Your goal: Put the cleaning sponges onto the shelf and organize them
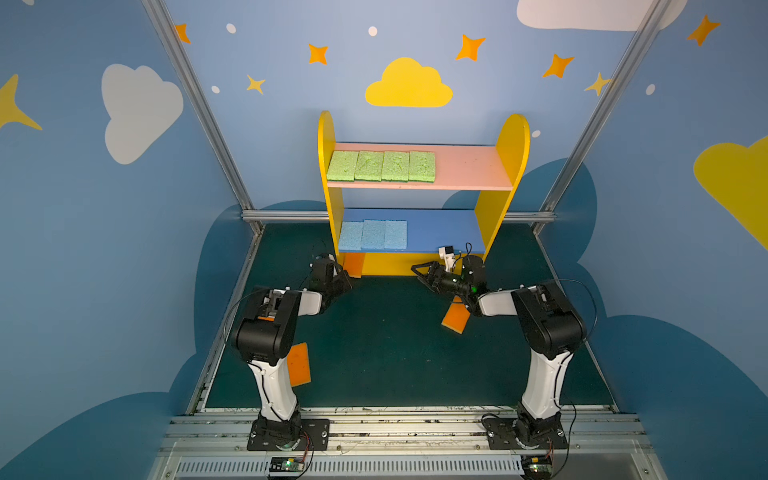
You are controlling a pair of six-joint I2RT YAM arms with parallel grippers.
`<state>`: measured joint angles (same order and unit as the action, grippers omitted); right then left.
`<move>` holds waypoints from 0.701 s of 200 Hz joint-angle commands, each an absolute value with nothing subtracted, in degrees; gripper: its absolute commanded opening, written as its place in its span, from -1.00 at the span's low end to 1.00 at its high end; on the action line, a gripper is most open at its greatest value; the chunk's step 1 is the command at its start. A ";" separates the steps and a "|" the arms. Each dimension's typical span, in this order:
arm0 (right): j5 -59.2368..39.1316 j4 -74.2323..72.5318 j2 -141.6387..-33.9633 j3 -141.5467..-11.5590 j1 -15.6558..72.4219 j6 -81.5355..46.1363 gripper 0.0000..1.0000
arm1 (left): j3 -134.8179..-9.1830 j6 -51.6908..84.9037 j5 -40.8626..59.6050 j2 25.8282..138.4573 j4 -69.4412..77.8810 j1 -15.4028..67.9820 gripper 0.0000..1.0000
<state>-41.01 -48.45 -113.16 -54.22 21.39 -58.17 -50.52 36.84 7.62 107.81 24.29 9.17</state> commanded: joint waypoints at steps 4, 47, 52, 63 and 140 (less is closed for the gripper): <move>-41.75 -50.72 -114.28 -55.02 21.14 -58.62 0.67 | -48.93 37.32 7.29 105.64 26.44 9.47 -0.89; -41.82 -51.17 -114.65 -55.02 21.07 -59.06 0.67 | -49.61 37.98 7.54 107.89 27.15 9.74 -0.89; -41.75 -51.20 -114.63 -55.02 21.09 -59.02 0.67 | -49.96 38.07 7.56 108.27 27.06 9.68 -0.90; -41.80 -51.10 -114.68 -55.02 21.09 -59.04 0.67 | -50.78 38.08 7.64 109.07 27.02 9.62 -0.90; -42.10 -51.50 -115.52 -55.37 20.48 -59.50 0.67 | -56.95 37.52 7.73 113.59 25.19 9.71 -0.89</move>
